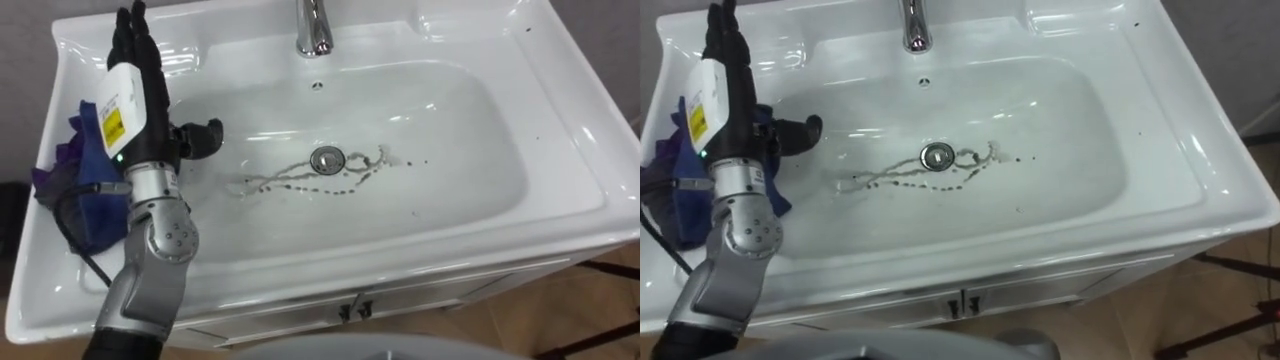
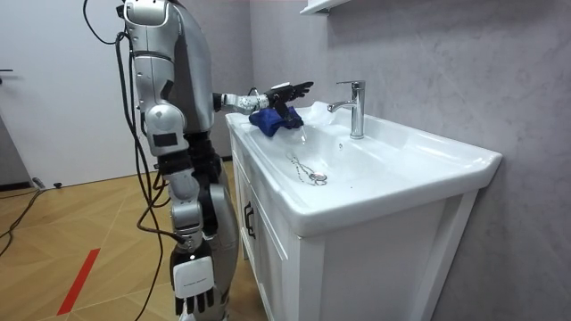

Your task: Wipe basin

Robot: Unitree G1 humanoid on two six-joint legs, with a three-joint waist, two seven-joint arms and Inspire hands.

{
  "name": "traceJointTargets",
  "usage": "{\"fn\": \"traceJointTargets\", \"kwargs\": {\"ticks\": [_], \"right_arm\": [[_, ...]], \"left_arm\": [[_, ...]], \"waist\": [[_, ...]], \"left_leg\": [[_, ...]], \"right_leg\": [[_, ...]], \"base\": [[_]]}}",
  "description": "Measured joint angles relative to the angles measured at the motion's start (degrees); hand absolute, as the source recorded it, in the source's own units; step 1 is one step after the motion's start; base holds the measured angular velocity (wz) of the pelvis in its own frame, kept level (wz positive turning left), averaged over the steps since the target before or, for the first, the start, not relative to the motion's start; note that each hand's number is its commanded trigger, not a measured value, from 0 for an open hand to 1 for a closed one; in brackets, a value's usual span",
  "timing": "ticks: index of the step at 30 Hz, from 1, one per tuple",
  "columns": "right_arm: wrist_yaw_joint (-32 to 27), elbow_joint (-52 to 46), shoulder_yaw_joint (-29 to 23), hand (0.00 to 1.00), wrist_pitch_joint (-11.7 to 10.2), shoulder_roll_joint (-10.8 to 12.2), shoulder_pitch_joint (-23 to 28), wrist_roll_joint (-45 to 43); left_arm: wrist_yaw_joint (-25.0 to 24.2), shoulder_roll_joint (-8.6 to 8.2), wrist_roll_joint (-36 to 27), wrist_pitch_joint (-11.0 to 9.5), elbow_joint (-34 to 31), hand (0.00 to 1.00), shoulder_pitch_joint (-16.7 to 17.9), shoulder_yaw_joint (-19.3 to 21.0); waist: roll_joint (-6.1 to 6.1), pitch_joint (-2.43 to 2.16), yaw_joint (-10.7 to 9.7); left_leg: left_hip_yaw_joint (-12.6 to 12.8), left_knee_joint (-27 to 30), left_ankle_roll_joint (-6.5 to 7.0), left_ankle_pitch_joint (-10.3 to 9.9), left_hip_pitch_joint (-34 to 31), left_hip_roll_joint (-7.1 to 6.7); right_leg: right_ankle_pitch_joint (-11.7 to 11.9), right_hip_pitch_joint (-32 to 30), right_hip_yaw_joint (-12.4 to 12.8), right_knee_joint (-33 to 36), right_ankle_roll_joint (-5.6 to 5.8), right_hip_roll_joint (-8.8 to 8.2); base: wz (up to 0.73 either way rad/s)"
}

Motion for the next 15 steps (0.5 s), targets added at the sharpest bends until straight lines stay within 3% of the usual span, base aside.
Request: {"fn": "traceJointTargets", "kwargs": {"ticks": [5,15], "right_arm": [[-0.4,0.0,0.0,0.0,-0.2,0.0,-0.5,0.0],[-0.4,0.3,1.1,0.0,0.0,0.0,-0.4,0.2]], "left_arm": [[0.3,0.09,3.4,0.0,0.0,0.0,0.3,0.0],[1.2,0.06,3.4,0.1,0.0,0.0,2.6,-0.2]], "waist": [[0.02,-0.03,0.0],[-0.15,-0.05,-0.1]], "left_leg": [[-0.2,0.0,-0.01,0.0,0.0,-0.01],[-1.1,0.0,-0.03,0.0,0.1,-0.11]], "right_leg": [[0.0,0.1,-0.3,-0.1,0.0,-0.01],[0.0,1.0,-1.4,-1.0,0.0,-0.16]], "base": [[0.0],[0.05]]}}
